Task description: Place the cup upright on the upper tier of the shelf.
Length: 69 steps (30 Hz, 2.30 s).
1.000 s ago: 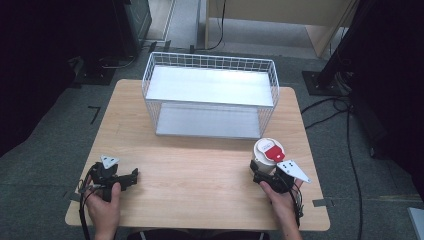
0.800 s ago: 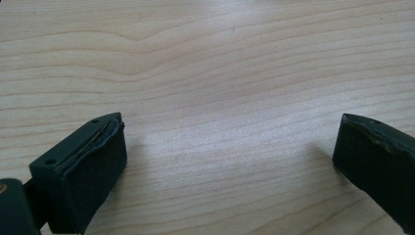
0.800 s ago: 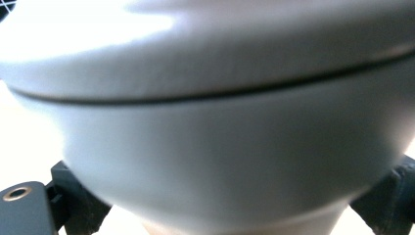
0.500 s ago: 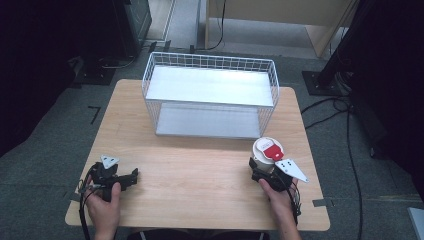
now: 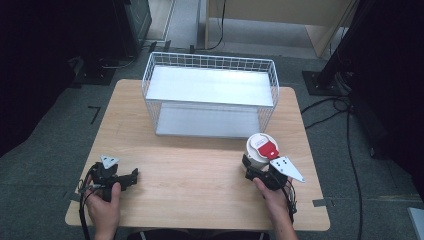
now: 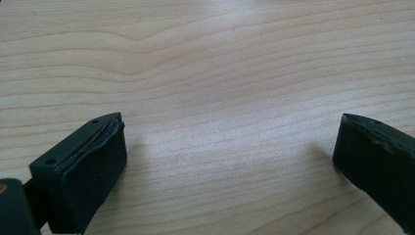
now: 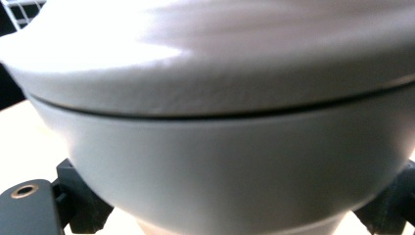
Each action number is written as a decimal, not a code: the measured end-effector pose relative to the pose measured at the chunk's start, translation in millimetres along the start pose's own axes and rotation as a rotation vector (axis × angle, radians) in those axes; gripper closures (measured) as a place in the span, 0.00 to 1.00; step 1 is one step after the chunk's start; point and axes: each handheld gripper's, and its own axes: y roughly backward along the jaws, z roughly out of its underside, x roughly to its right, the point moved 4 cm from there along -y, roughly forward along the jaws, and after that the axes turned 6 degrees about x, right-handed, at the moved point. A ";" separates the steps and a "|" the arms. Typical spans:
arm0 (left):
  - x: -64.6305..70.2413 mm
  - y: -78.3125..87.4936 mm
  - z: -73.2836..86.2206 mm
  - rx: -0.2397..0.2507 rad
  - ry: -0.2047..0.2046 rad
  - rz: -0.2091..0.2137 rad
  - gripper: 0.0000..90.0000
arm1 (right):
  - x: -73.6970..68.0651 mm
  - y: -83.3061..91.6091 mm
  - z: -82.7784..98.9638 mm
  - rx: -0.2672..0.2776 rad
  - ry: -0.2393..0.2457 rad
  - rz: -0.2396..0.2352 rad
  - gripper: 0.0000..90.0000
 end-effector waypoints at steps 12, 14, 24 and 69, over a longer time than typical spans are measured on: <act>0.0 0.0 0.0 0.000 0.000 0.000 0.00 | -20.0 -16.0 -26.0 0.046 0.022 -0.021 0.10; 0.0 0.0 0.0 0.000 0.000 0.000 0.00 | -22.1 -18.7 -29.9 0.052 0.019 -0.023 0.10; 0.0 0.0 -0.1 0.001 0.000 -0.001 0.00 | -33.7 -30.3 -60.6 0.118 0.025 -0.049 0.10; -0.1 0.0 -0.1 0.001 0.000 0.000 0.00 | -81.3 -118.3 -163.4 0.214 0.108 -0.083 0.11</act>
